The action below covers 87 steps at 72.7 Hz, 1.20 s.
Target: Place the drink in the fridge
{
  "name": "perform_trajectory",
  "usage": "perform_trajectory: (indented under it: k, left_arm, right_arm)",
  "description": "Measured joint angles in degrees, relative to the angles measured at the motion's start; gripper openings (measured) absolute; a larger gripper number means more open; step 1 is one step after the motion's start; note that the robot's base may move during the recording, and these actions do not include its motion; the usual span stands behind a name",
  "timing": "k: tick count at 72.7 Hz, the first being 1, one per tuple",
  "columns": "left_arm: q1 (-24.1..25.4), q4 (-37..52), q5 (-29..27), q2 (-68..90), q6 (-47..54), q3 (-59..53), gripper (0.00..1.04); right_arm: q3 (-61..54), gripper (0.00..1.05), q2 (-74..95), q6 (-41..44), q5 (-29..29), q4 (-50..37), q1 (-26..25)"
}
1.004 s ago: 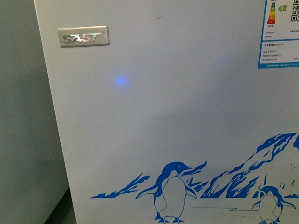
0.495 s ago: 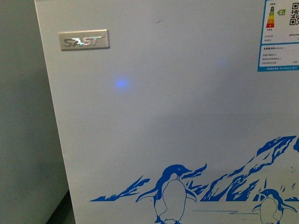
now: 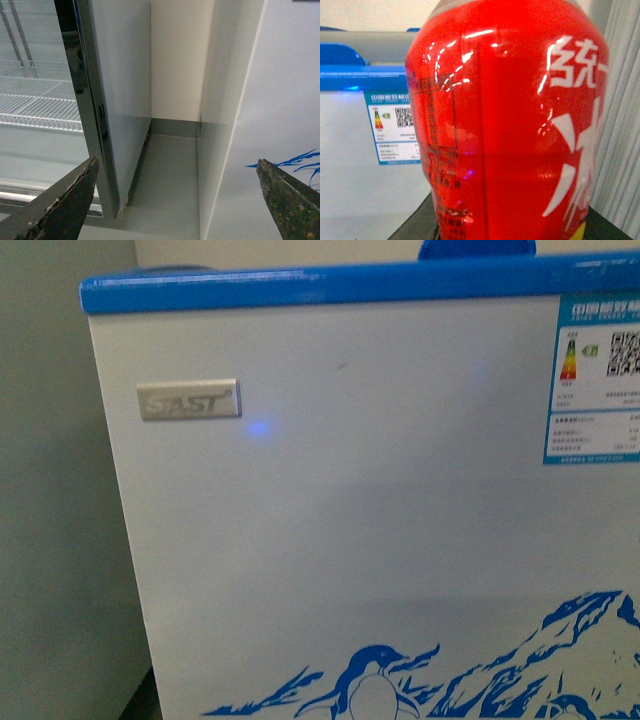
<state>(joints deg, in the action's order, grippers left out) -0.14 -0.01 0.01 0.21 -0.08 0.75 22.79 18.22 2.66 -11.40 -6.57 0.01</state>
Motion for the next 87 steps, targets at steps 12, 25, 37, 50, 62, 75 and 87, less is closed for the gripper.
perform_trajectory:
  k: [12, 25, 37, 50, 62, 75, 87]
  left_arm:
    - [0.0, 0.0, 0.0, 0.0, 0.0, 0.0, 0.97]
    - [0.0, 0.0, 0.0, 0.0, 0.0, 0.0, 0.97]
    - [0.0, 0.0, 0.0, 0.0, 0.0, 0.0, 0.97]
    - [0.0, 0.0, 0.0, 0.0, 0.0, 0.0, 0.97]
    - [0.0, 0.0, 0.0, 0.0, 0.0, 0.0, 0.97]
    - [2.1, -3.3, 8.2, 1.9, -3.3, 1.2, 0.97]
    - [4.0, 5.5, 23.1, 19.1, -11.8, 2.8, 0.97]
  right_arm:
    - [0.0, 0.37, 0.0, 0.0, 0.0, 0.0, 0.0]
    - [0.0, 0.37, 0.0, 0.0, 0.0, 0.0, 0.0]
    - [0.0, 0.37, 0.0, 0.0, 0.0, 0.0, 0.0]
    - [0.0, 0.37, 0.0, 0.0, 0.0, 0.0, 0.0]
    - [0.0, 0.37, -0.1, 0.0, 0.0, 0.0, 0.0]
    - [0.0, 0.37, -0.1, 0.0, 0.0, 0.0, 0.0]
    - [0.0, 0.37, -0.1, 0.0, 0.2, 0.0, 0.0]
